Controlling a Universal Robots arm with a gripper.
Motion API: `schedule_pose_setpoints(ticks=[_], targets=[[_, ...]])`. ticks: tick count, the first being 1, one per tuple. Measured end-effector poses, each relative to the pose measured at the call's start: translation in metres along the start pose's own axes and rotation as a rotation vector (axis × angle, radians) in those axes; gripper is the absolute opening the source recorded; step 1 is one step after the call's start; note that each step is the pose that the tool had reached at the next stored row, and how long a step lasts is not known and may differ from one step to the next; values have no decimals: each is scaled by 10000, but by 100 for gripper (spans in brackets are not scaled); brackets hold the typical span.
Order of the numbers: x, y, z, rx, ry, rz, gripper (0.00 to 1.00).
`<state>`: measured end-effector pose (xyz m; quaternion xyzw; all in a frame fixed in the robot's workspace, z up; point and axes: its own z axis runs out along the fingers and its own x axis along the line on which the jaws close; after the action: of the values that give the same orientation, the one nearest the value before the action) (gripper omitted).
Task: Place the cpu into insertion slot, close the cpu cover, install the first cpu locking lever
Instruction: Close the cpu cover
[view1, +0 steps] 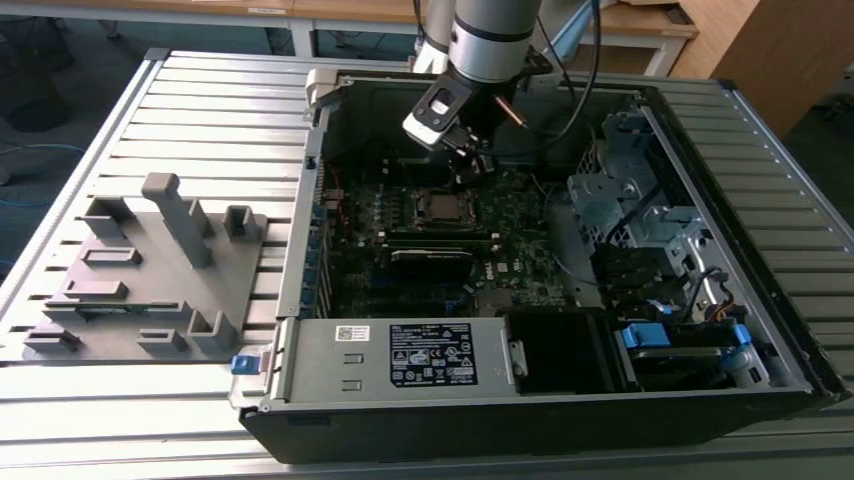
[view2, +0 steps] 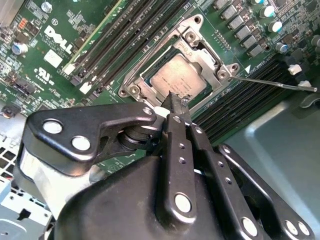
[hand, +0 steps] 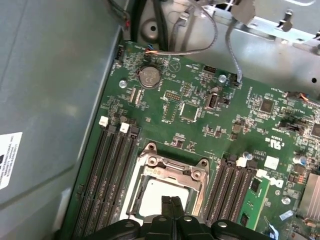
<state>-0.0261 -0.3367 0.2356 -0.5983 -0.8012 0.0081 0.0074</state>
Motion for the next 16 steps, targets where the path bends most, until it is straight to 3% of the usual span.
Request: schedule_pose_setpoints(ticks=[5,16], targets=[[0,0,1,-40,126,-329,10],[0,0,1,-40,128,-439,10]])
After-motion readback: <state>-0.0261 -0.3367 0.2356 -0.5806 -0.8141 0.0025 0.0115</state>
